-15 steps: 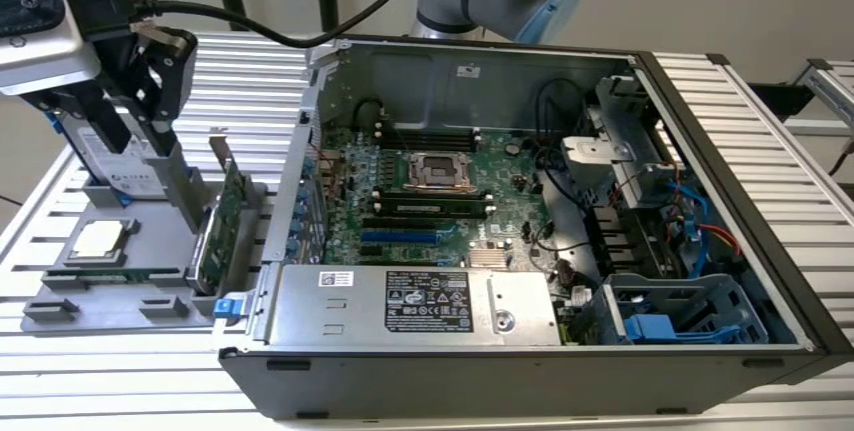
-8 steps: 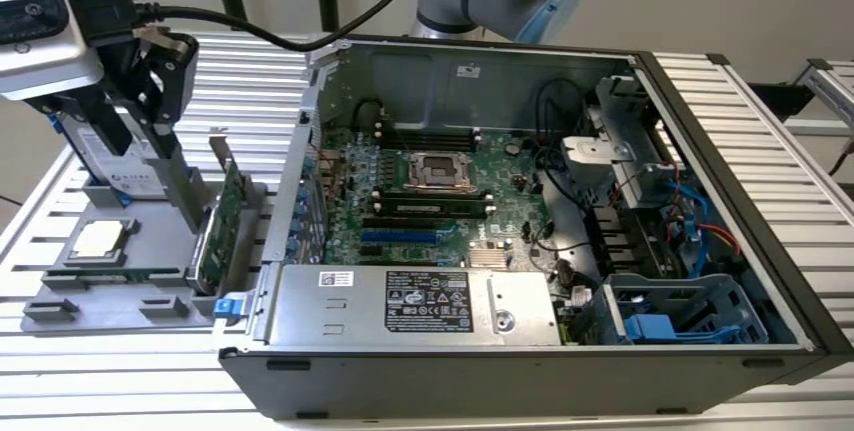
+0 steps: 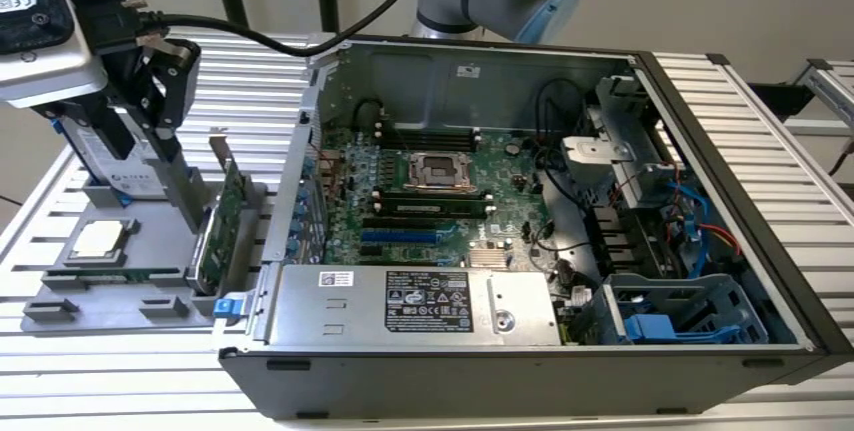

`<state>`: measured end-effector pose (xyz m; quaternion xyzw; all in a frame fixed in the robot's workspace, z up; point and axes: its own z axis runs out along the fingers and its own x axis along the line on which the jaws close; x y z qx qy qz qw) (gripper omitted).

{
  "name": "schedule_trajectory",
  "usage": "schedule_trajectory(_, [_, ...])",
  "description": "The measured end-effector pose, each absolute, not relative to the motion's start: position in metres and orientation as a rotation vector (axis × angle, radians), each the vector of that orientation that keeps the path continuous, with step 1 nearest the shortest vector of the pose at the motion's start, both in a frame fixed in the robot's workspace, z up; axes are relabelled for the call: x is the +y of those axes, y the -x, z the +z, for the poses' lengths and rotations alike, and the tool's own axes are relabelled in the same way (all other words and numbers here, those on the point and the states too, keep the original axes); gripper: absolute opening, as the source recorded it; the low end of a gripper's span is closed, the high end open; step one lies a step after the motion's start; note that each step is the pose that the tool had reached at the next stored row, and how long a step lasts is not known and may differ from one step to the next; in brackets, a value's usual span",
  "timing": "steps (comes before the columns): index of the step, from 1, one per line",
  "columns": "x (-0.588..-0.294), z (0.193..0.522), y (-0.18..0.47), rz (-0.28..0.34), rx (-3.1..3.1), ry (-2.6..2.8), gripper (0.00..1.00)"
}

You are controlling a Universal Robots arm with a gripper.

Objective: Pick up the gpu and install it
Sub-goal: 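Pick up the gpu and move the gpu toward the slot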

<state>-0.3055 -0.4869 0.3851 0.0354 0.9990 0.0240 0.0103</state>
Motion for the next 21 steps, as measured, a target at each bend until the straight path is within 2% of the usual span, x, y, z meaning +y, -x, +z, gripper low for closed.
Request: schedule_trajectory(21, [-0.4869, 0.3760, 0.3055, 0.075, 3.118, -0.110, 1.00])
